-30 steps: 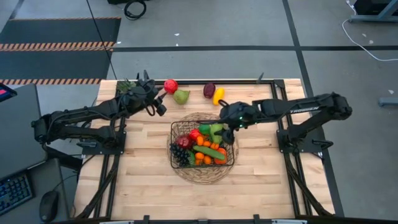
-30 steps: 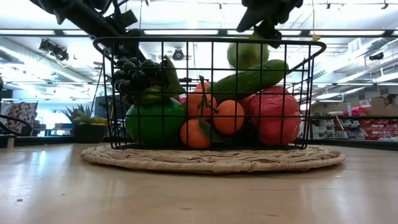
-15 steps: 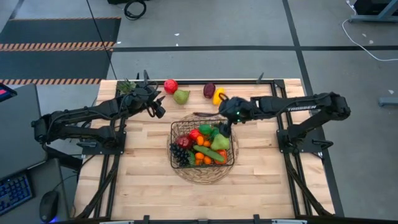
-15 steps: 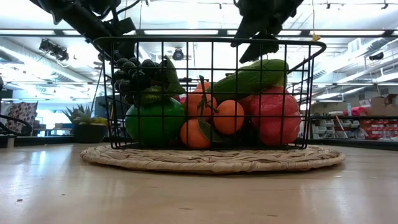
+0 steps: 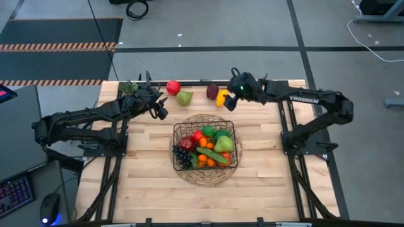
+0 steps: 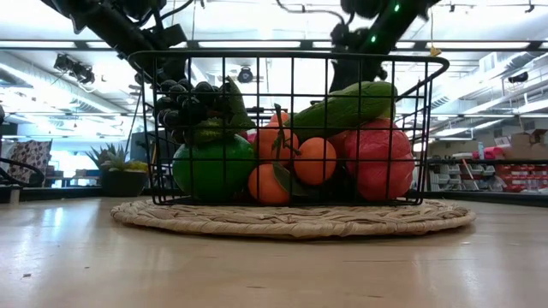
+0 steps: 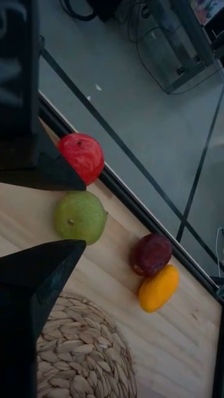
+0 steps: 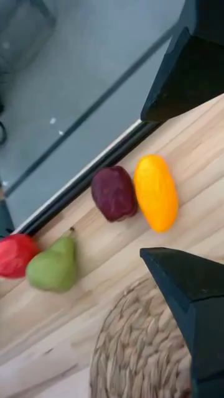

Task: Build produce basket
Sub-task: Put the yellow mango into the black wire basket

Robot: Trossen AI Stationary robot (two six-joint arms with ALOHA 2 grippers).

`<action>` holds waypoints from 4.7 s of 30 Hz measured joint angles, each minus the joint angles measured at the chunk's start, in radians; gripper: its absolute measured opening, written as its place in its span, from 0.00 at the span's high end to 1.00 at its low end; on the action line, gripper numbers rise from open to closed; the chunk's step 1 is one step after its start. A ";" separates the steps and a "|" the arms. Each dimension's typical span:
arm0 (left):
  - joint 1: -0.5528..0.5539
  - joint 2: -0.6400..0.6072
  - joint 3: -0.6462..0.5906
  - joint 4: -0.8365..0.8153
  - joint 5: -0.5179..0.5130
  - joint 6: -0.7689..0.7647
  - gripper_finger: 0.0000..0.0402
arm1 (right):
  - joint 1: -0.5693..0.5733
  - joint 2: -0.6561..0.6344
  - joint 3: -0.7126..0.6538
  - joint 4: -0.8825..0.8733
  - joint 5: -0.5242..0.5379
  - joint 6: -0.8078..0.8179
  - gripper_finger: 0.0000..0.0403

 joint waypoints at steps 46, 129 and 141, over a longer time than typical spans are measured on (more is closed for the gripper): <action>0.238 0.000 0.000 0.464 0.037 0.274 0.63 | -0.342 0.365 -0.015 0.222 -0.406 0.176 0.13; 0.328 0.000 0.000 0.623 0.131 0.401 0.63 | -0.331 0.426 -0.271 0.674 -0.344 0.249 0.43; 0.328 0.000 0.000 0.582 0.131 0.353 0.63 | -0.331 0.205 -0.271 0.658 -0.402 0.206 0.43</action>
